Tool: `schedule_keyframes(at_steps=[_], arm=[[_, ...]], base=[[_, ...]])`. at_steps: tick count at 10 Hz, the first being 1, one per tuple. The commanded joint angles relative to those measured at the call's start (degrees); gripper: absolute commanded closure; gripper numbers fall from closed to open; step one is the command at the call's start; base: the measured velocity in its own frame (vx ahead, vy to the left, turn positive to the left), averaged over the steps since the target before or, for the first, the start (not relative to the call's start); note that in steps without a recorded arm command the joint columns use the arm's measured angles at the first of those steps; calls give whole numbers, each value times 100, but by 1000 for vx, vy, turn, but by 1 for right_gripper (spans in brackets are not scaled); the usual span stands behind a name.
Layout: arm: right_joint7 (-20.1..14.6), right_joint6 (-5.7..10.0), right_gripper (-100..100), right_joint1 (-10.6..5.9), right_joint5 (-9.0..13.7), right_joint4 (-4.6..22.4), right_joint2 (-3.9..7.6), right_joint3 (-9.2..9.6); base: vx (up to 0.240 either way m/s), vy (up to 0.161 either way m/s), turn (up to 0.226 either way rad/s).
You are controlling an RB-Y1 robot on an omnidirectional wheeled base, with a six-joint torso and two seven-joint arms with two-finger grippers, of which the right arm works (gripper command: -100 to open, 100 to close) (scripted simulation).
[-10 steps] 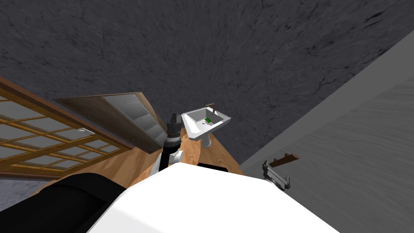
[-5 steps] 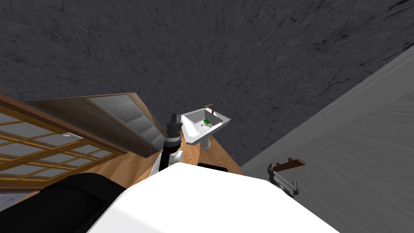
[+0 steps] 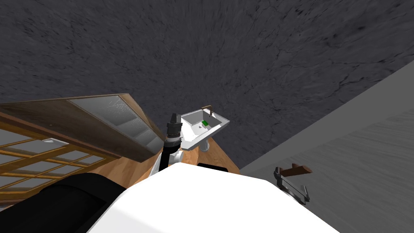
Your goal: Pull the door open
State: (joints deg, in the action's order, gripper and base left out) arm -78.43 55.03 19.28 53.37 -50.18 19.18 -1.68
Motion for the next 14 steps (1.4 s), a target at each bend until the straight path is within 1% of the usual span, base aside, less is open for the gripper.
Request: schedule_keyframes(at_steps=[1,3,4,5,6,11,12,14], arm=[[-201,28,-100,17,-30,117,114,28],[-393,43,-100,27,-55,240,240,50],[-529,54,-100,33,-72,327,329,66],[-442,49,-100,8,-62,304,281,58],[-442,49,100,8,-62,304,281,58],[-442,49,100,8,-62,304,281,58],[-491,50,100,27,-132,256,310,154],[-551,63,100,56,-217,196,346,267]], base=[[100,-19,-29],[97,-17,-24],[141,-26,-31],[70,-13,-2],[-13,2,6],[-12,1,2],[-115,17,45],[-238,29,72]])
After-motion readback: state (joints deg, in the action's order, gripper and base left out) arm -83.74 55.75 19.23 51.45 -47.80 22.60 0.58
